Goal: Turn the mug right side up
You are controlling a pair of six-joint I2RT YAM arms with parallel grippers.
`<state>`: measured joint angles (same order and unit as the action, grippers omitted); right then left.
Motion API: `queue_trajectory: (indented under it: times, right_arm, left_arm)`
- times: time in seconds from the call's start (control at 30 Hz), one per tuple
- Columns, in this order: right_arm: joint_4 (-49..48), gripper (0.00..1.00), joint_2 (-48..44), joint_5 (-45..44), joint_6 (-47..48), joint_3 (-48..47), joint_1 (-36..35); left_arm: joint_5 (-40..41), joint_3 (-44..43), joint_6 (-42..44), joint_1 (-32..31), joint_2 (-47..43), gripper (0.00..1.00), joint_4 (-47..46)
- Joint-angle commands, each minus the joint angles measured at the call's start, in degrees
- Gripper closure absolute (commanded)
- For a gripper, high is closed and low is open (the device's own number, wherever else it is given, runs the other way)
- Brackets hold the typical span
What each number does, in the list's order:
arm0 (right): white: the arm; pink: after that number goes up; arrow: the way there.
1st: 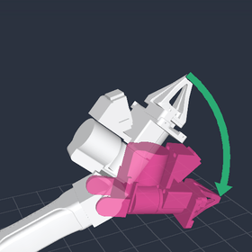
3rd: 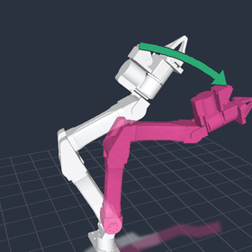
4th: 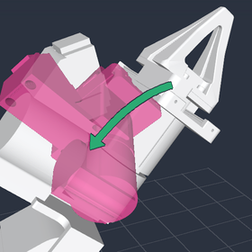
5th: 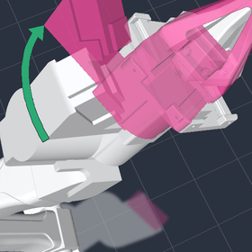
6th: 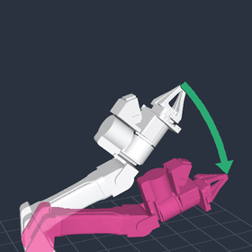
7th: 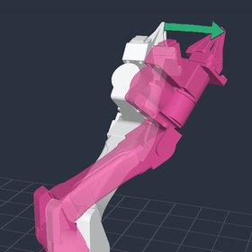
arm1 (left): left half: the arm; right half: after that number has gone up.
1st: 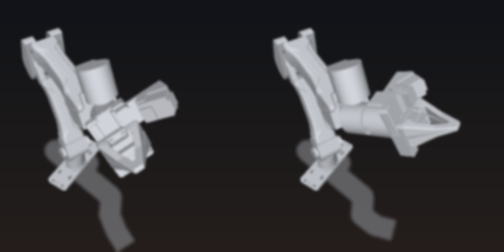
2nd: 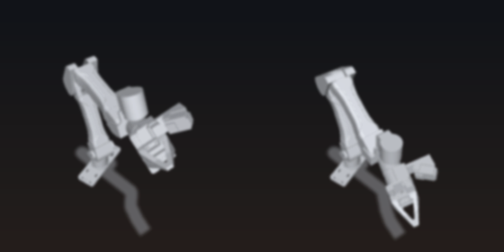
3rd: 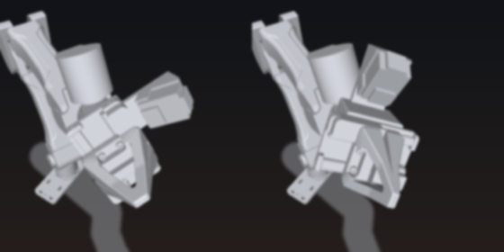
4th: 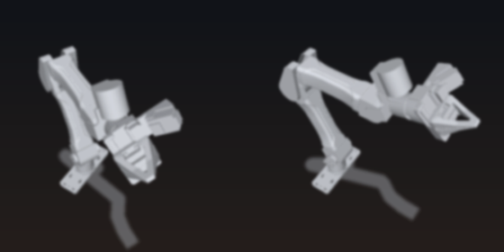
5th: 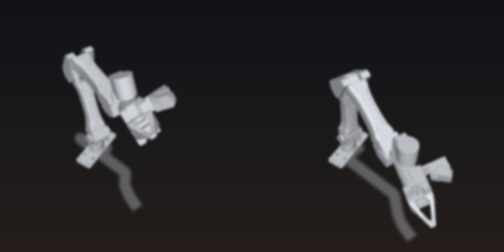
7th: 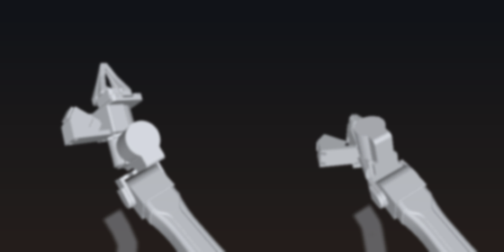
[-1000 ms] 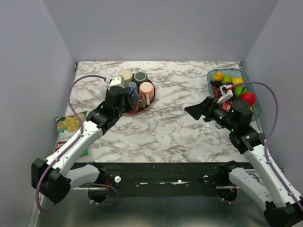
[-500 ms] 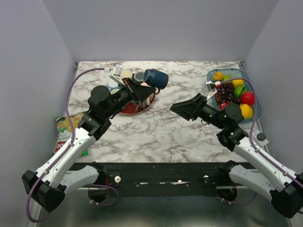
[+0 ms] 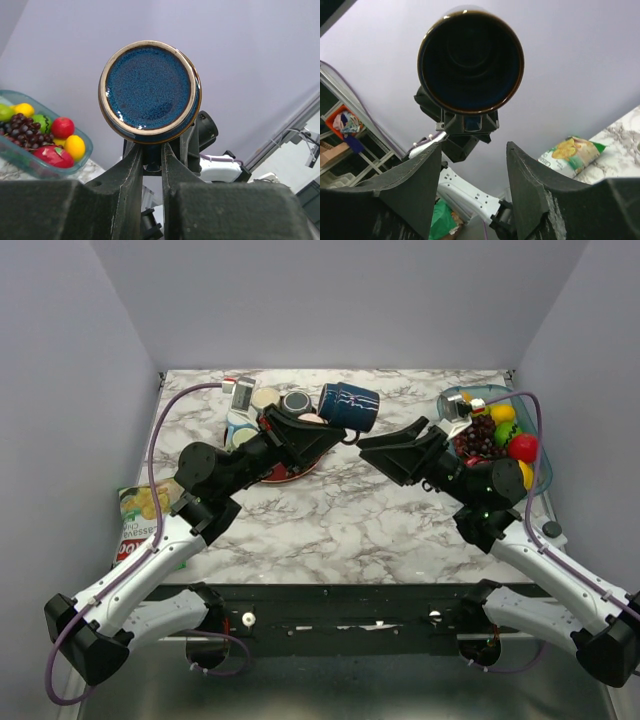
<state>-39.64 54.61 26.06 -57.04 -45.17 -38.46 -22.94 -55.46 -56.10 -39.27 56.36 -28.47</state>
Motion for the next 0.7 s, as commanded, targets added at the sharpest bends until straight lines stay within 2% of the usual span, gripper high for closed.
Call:
queue_trajectory:
  times: [0.0,0.4,0.67]
  right_arm:
    - [-5.4,0.39,0.6,-2.0,1.0,-1.7,-0.8]
    - [-5.9,0.42,1.3,-2.2,2.5,-2.7,-2.5]
    - [-4.8,0.57,0.3,-6.9,2.5,-1.6,-2.8]
  left_arm:
    - [-1.3,0.3,-0.7,-1.2,-0.3,1.0,-7.2]
    - [-1.1,0.8,-1.8,-3.0,1.2,1.0,-7.8]
    - [0.0,2.3,-2.0,-4.4,0.7,1.0,-8.8]
